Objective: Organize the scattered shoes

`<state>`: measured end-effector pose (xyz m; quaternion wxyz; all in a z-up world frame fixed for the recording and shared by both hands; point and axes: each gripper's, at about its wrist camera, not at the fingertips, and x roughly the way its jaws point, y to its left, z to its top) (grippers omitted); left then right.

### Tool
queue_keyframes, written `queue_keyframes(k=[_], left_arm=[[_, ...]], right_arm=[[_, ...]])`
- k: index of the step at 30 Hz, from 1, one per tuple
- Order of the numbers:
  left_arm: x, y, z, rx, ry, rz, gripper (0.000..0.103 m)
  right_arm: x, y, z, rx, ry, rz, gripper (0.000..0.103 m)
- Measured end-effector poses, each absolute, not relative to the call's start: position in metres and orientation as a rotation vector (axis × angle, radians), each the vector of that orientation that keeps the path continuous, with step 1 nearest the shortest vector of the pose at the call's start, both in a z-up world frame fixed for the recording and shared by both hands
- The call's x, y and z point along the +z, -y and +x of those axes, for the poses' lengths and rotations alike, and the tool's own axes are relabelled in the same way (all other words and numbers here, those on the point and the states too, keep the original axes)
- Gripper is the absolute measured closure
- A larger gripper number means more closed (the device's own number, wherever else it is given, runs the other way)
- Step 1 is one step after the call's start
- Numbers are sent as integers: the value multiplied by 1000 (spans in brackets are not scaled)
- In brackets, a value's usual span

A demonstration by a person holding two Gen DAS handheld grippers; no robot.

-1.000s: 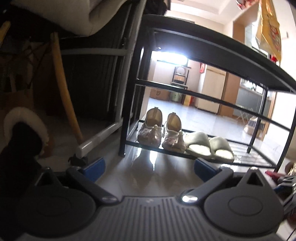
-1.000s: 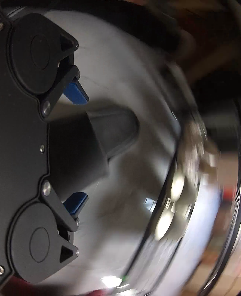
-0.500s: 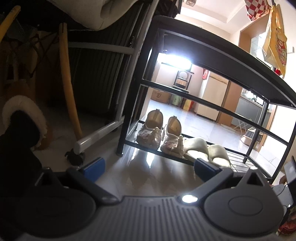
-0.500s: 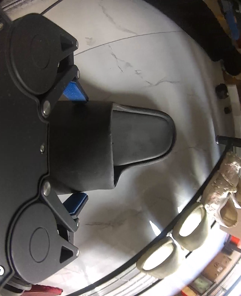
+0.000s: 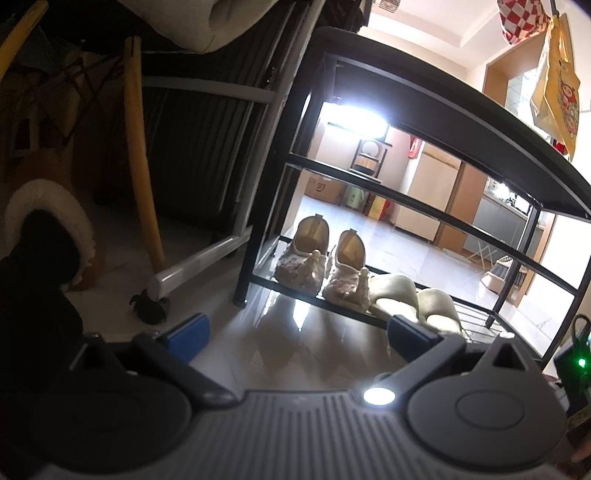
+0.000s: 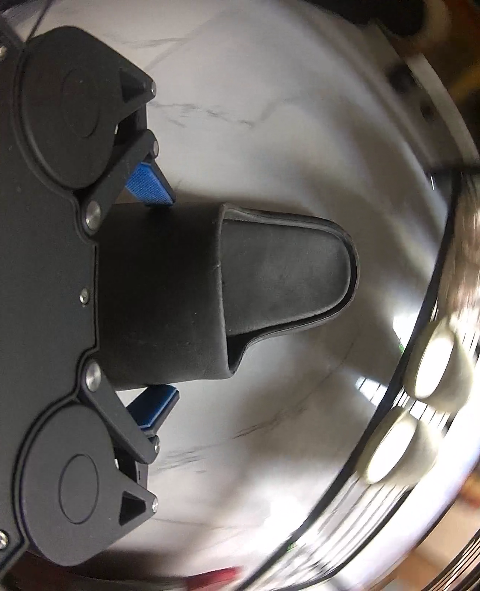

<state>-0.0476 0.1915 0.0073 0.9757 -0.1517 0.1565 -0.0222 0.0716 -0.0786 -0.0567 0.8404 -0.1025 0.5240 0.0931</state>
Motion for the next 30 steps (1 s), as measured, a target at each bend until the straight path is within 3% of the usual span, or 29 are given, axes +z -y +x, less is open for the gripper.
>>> queue_keyframes(k=[14,25,30], left_arm=[[8,-203,-53,-15,-304,-364,1],[7,-204,-52,-21,-314,-359,1],[6,-200,-52,-36,-327,-345,1]], right_arm=[[-45,69,60,-97,-1258,159,0],[-48,98,57,15,-1263,272,0],[-39,114,48,25,-1182,300,0]])
